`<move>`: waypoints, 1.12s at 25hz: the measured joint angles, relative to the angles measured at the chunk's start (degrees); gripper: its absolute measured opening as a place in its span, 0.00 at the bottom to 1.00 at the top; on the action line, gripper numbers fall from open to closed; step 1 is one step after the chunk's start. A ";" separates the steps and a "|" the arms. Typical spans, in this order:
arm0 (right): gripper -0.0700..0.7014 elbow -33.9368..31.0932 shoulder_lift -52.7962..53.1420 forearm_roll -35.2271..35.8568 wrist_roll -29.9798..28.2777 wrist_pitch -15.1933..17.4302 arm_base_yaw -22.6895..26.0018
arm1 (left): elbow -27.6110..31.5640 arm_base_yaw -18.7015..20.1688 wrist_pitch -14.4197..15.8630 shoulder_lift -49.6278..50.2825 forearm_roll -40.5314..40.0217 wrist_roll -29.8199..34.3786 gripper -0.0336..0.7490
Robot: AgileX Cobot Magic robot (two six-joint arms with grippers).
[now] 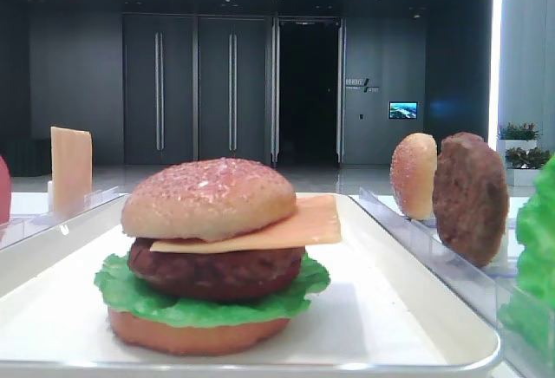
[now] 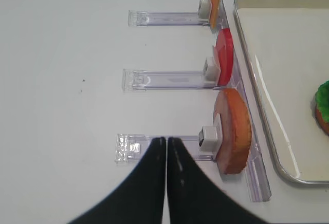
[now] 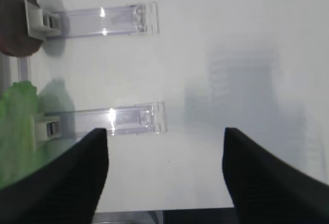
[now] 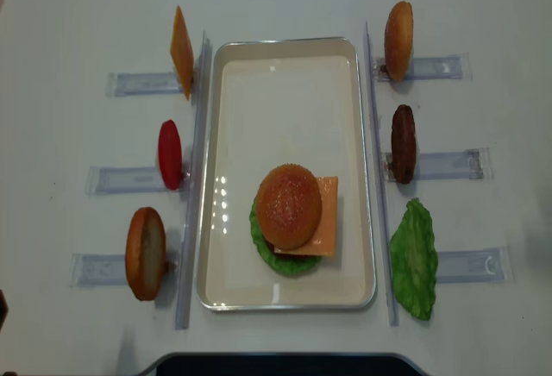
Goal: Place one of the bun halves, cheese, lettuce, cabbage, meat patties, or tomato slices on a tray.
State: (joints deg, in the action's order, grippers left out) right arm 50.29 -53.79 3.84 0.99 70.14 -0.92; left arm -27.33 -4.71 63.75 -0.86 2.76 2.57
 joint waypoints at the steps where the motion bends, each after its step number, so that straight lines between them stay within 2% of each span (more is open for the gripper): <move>1: 0.72 -1.43 1.99 0.00 0.00 0.00 0.00 | 0.00 0.00 0.00 0.00 0.00 0.00 0.04; 8: 0.72 -9.17 17.04 -0.06 0.00 -0.09 0.00 | 0.00 0.00 0.00 0.00 0.00 0.00 0.04; 14: 0.72 -14.47 30.28 -0.06 0.05 -2.03 0.00 | 0.00 0.00 0.00 0.00 0.00 0.00 0.04; 19: 0.72 -15.67 38.98 -0.06 -0.99 -3.33 0.00 | 0.00 0.00 0.00 0.00 0.00 0.00 0.04; 22: 0.72 -16.03 42.59 -0.06 -2.01 -5.29 0.00 | 0.00 0.00 0.00 0.00 0.00 0.00 0.04; 25: 0.72 -18.06 46.02 -0.06 -2.88 -7.25 0.00 | 0.00 0.00 0.00 0.00 0.00 0.00 0.04; 28: 0.72 -20.06 49.22 -0.06 -3.01 -7.80 0.00 | 0.00 0.00 0.00 0.00 0.00 0.00 0.04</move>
State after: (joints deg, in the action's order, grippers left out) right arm 30.23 -4.57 3.79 -2.02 62.33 -0.92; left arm -27.33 -4.71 63.75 -0.86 2.76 2.57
